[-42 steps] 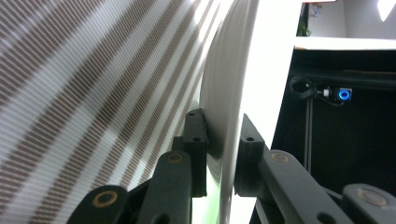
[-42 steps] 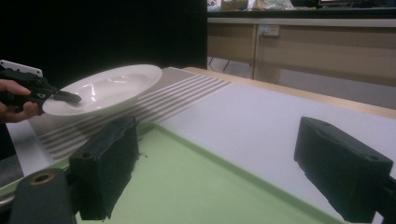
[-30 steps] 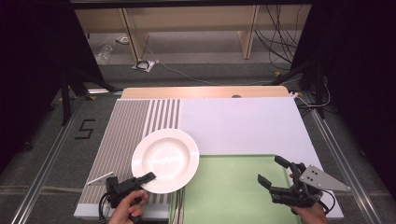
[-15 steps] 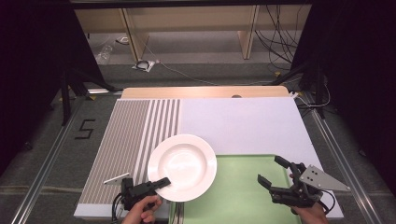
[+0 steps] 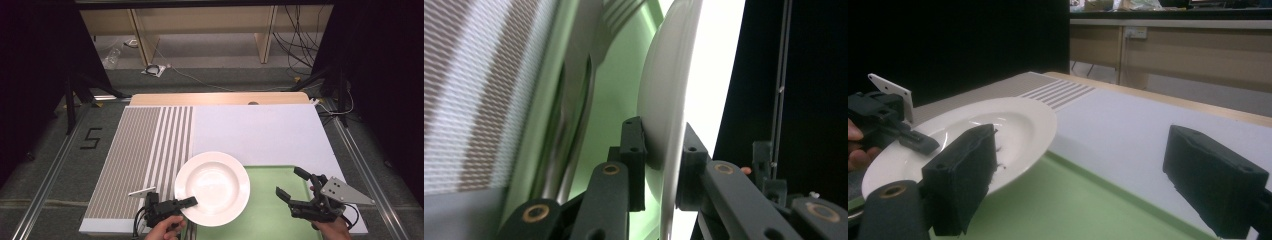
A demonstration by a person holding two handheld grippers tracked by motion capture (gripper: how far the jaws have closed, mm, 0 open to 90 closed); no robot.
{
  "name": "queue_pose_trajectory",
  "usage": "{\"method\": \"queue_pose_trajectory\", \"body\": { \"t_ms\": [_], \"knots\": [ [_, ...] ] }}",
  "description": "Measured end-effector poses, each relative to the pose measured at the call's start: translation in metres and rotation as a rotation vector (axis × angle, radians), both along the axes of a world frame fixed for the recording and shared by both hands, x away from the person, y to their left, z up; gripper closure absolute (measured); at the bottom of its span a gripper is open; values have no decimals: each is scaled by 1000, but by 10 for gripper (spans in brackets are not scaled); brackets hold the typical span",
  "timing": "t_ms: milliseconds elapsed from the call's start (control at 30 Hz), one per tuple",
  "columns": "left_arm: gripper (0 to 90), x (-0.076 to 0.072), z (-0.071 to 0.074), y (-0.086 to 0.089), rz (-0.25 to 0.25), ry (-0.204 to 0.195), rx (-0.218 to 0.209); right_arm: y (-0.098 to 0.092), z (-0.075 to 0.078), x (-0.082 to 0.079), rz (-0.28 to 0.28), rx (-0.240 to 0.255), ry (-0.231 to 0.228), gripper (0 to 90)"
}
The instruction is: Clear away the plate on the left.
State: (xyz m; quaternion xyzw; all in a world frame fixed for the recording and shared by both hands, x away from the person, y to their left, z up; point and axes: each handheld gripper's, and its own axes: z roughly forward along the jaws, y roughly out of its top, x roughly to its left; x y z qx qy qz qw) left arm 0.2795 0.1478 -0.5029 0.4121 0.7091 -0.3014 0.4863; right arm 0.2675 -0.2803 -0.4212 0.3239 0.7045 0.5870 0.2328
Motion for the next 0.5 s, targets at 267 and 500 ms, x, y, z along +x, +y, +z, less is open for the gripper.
{"method": "queue_pose_trajectory", "body": {
  "t_ms": [267, 500],
  "knots": [
    [784, -1, -3, -20, -60, 5, 10, 0, 0, 0, -1, 1, 0, 146],
    [783, -2, -6, -36, -107, 11, 21, -1, 0, 0, 0, 3, -3, 147]
  ]
}}
